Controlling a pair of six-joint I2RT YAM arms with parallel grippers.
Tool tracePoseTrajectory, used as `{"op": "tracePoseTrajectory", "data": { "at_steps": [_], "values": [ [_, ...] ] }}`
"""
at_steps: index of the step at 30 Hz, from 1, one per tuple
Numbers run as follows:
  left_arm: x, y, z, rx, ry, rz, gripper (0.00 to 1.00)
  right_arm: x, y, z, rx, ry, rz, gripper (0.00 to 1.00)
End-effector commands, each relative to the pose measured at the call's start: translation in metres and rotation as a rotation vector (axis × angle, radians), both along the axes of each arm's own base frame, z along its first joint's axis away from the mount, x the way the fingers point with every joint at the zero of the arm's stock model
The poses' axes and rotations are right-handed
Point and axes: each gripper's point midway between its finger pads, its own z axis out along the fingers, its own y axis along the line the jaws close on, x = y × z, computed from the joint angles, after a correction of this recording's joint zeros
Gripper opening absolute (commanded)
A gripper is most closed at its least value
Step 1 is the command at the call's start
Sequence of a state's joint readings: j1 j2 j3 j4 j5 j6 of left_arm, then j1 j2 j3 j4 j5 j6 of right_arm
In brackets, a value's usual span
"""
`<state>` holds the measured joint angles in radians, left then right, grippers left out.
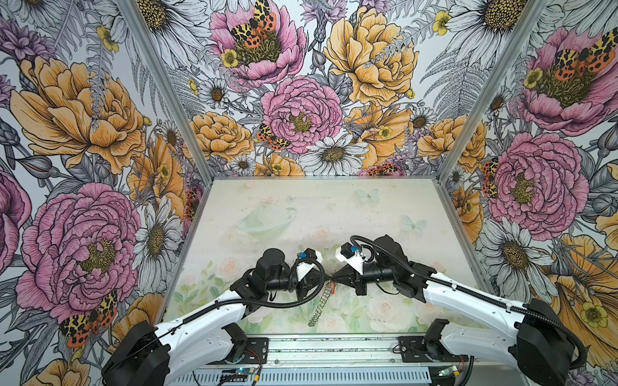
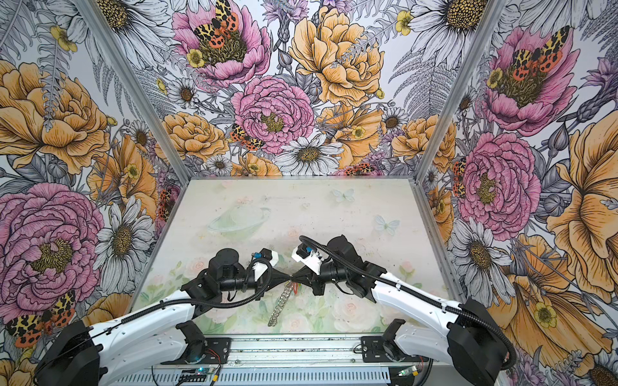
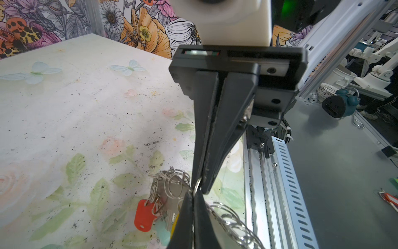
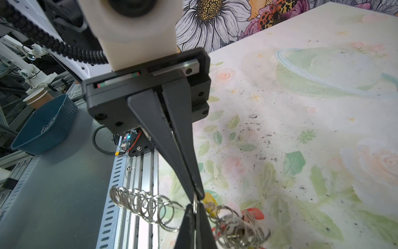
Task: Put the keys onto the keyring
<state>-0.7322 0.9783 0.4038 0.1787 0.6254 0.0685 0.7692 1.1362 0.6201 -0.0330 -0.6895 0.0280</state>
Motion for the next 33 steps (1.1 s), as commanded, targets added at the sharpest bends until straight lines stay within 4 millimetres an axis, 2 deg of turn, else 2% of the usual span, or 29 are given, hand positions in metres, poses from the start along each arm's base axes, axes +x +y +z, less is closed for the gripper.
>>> {"op": "tracePoseTrajectory", "data": {
  "at_steps": [1, 6, 9, 12, 20, 25, 33],
  "values": [
    [0.007, -0.003, 0.025, -0.061, -0.076, 0.006, 0.00, -0.004, 0.009, 0.019, 0.040, -0.032, 0.039, 0.00],
    [0.004, 0.000, 0.027, -0.069, -0.079, 0.003, 0.00, 0.006, 0.001, 0.037, 0.104, -0.087, -0.034, 0.00],
    [0.006, 0.005, 0.029, -0.084, -0.086, 0.029, 0.11, 0.007, -0.004, 0.048, 0.149, -0.100, -0.044, 0.00],
    [0.007, 0.010, 0.031, -0.102, -0.091, 0.049, 0.18, 0.005, -0.006, 0.053, 0.173, -0.112, -0.032, 0.00],
    [0.012, 0.018, 0.036, -0.133, -0.097, 0.085, 0.24, -0.002, -0.014, 0.069, 0.316, -0.157, -0.003, 0.00],
    [0.023, 0.023, 0.029, -0.125, -0.081, 0.146, 0.32, -0.002, -0.019, 0.082, 0.412, -0.201, -0.011, 0.00],
    [0.031, 0.025, 0.022, -0.118, -0.068, 0.193, 0.35, 0.005, -0.021, 0.084, 0.478, -0.213, -0.057, 0.00]
  ]
}}
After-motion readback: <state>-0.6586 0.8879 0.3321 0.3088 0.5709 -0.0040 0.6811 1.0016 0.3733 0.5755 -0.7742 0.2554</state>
